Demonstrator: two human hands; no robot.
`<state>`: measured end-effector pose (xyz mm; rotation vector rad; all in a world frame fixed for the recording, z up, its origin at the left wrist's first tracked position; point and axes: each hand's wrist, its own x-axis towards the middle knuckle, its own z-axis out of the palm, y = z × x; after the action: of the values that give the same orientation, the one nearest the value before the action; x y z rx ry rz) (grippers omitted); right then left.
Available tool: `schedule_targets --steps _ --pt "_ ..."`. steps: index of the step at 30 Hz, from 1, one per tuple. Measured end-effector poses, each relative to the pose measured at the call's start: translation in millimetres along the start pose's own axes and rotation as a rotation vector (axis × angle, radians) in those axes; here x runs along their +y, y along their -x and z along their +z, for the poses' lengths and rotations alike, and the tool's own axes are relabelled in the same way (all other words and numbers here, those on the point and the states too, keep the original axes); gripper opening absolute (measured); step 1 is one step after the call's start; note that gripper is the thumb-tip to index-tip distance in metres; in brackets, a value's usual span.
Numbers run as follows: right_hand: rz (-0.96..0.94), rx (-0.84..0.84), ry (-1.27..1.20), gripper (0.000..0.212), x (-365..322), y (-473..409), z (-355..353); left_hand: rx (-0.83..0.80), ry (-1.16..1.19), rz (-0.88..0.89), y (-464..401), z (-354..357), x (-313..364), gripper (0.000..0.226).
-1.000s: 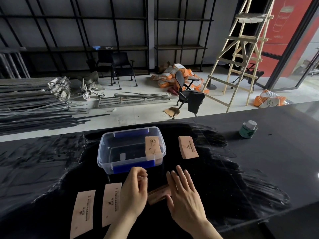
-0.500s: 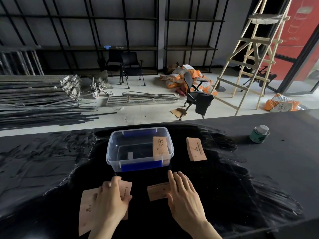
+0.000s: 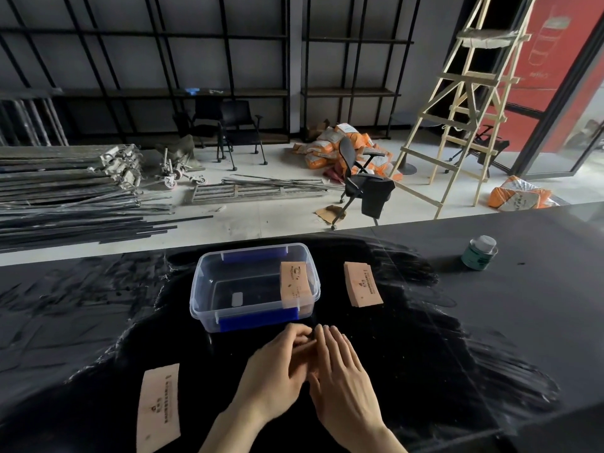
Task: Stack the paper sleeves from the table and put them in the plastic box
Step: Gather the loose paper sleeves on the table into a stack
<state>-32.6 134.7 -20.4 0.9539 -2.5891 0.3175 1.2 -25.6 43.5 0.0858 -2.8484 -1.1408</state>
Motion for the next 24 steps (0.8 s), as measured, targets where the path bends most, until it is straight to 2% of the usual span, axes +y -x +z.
schedule_targets --steps 4,8,13,15,17,20,22,24 --pt "0.062 -0.046 -0.079 0.102 -0.4 -0.6 -5.9 0.005 -0.047 -0.029 -1.4 1.7 -2.4 0.051" --pt "-0.05 -0.115 -0.038 0.075 -5.1 -5.0 -6.6 0.042 -0.013 -0.037 -0.7 4.1 0.4 0.052" --pt "-0.091 -0.139 0.001 0.066 -2.1 -3.4 -2.2 0.062 0.007 0.011 5.4 -1.6 -9.7 0.067" --pt "-0.089 -0.132 -0.001 0.064 -2.1 -2.0 -2.7 0.122 -0.013 0.041 11.8 -11.1 -20.7 0.064" --pt "-0.083 -0.12 -0.018 0.06 -3.0 -1.8 -2.9 0.251 -0.035 0.011 20.5 -25.9 -35.2 0.056" --pt "-0.065 -0.11 -0.058 0.06 -3.8 -3.2 -1.8 0.471 -0.213 -0.186 34.2 -49.2 -64.5 0.043" --pt "-0.053 -0.102 -0.076 0.063 -4.8 -5.0 -1.2 0.494 -0.413 -0.429 42.8 -59.5 -84.5 0.047" --pt "-0.047 -0.103 -0.084 0.066 -6.3 -6.0 -1.2 0.447 -0.491 -0.653 53.5 -65.6 -98.7 0.059"
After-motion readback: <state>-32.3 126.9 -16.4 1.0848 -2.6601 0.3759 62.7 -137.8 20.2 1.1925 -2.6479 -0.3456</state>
